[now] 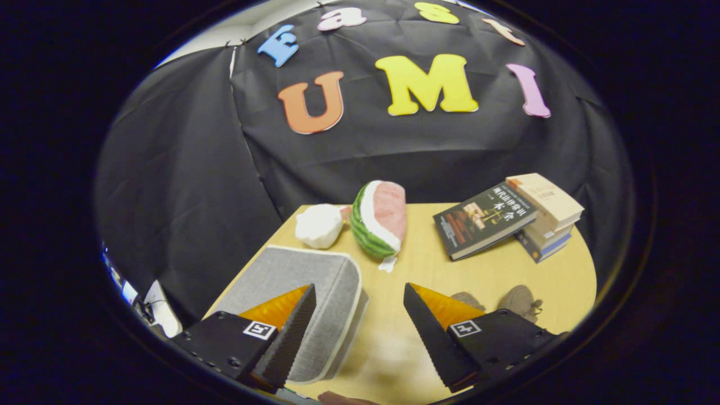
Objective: Open the storage box then place both shoes into the box .Put the left shoe in first, then the right shoe, with the right side of both shoes facing outward in a uniform manner.
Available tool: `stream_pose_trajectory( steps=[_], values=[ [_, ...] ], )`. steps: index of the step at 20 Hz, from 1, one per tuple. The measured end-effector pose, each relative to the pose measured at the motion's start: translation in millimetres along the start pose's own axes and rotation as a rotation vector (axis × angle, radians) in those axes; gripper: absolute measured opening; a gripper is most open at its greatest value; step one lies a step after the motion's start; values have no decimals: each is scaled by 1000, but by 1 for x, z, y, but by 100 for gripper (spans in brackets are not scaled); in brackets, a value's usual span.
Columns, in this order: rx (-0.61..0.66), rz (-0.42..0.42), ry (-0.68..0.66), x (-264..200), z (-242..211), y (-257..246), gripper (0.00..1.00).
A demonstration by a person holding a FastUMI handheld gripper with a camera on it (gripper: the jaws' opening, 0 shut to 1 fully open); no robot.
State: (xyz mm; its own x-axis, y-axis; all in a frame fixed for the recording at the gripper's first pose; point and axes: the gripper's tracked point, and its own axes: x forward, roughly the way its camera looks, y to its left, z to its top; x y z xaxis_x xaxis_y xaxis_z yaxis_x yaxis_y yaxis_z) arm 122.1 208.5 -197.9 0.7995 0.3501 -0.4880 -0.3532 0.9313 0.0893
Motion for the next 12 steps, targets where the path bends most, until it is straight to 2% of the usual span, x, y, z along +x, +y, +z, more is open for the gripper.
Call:
stream_pose_trajectory(
  steps=[4,8,12],
  values=[
    [-55,-4,58,20,-22,7,96],
    [20,37,131,35,-38,11,96],
    [142,140,192,42,-46,21,96]
  ],
)
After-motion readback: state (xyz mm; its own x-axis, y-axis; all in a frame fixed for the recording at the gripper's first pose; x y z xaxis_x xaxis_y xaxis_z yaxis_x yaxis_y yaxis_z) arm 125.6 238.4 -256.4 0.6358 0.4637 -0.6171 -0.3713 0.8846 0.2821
